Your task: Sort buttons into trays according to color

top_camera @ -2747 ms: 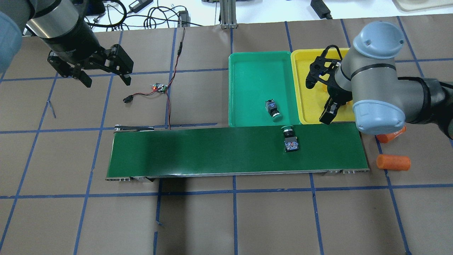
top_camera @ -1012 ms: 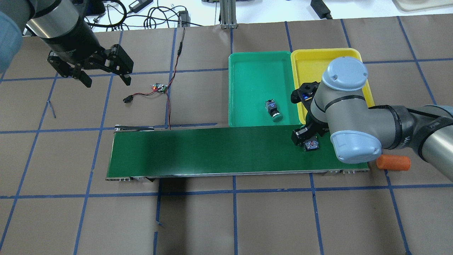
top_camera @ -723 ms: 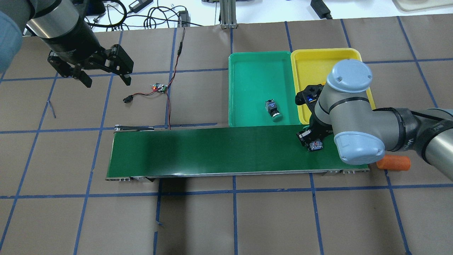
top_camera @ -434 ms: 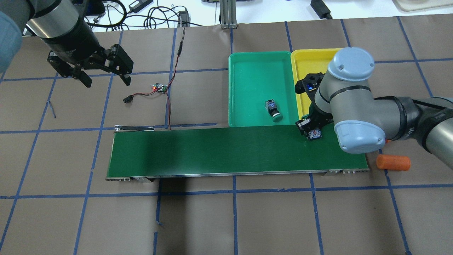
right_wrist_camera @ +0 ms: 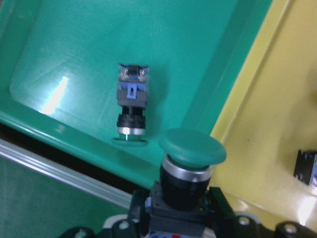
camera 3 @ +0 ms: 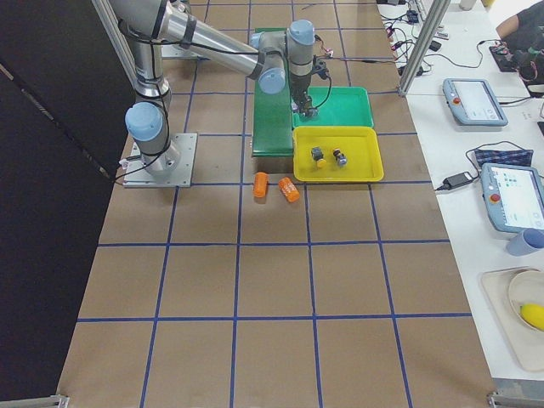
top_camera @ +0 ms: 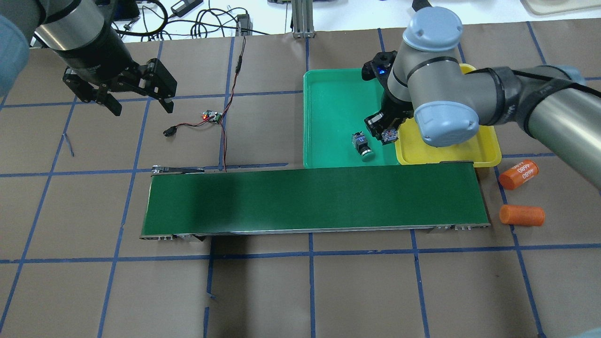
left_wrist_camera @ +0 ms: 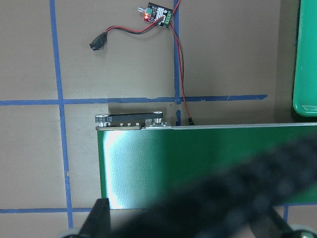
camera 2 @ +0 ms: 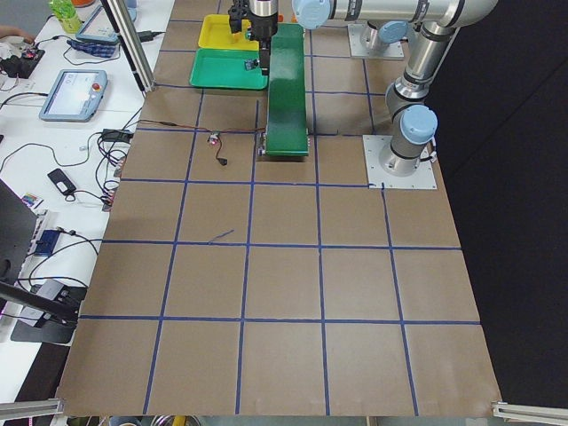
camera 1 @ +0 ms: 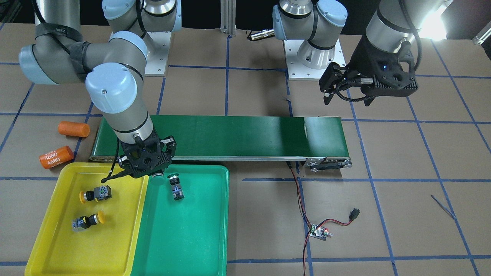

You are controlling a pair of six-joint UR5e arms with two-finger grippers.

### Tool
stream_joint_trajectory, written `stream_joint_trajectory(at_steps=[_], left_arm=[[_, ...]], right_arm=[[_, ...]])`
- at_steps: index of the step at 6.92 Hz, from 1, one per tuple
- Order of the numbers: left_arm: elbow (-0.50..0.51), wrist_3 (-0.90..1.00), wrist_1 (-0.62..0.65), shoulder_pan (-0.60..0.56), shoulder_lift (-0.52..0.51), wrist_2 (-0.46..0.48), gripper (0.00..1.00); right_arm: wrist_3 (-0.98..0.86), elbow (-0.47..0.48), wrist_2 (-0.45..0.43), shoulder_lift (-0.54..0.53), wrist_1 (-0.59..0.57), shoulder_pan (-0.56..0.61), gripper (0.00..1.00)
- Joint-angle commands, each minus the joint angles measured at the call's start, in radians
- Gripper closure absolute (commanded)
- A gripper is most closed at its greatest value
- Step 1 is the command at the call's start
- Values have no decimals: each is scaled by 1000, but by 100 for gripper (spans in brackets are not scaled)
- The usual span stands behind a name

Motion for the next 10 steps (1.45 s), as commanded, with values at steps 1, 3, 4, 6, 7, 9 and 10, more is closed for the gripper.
stream_joint_trajectory(at_steps=[1, 3, 4, 6, 7, 9, 10], left_arm=[[2, 0, 0, 0, 0, -1, 0], [2, 0, 0, 0, 0, -1, 0], [2, 0, 0, 1, 0, -1, 0], [4, 0, 0, 1, 0, -1, 0], [4, 0, 0, 2, 0, -1, 0], [5, 0, 0, 2, 0, -1, 0], [7, 0, 0, 2, -2, -1, 0]], right_arm=[[2, -202, -9, 112, 136, 32, 51], [1, -207, -10, 111, 163, 23, 0], [-1, -216, -9, 105, 175, 23, 0], [-1, -221, -7, 16, 285, 23, 0], [2, -222, -3, -71, 386, 23, 0], [98, -206, -7, -249, 528, 26, 0], [154, -211, -4, -291, 545, 25, 0]])
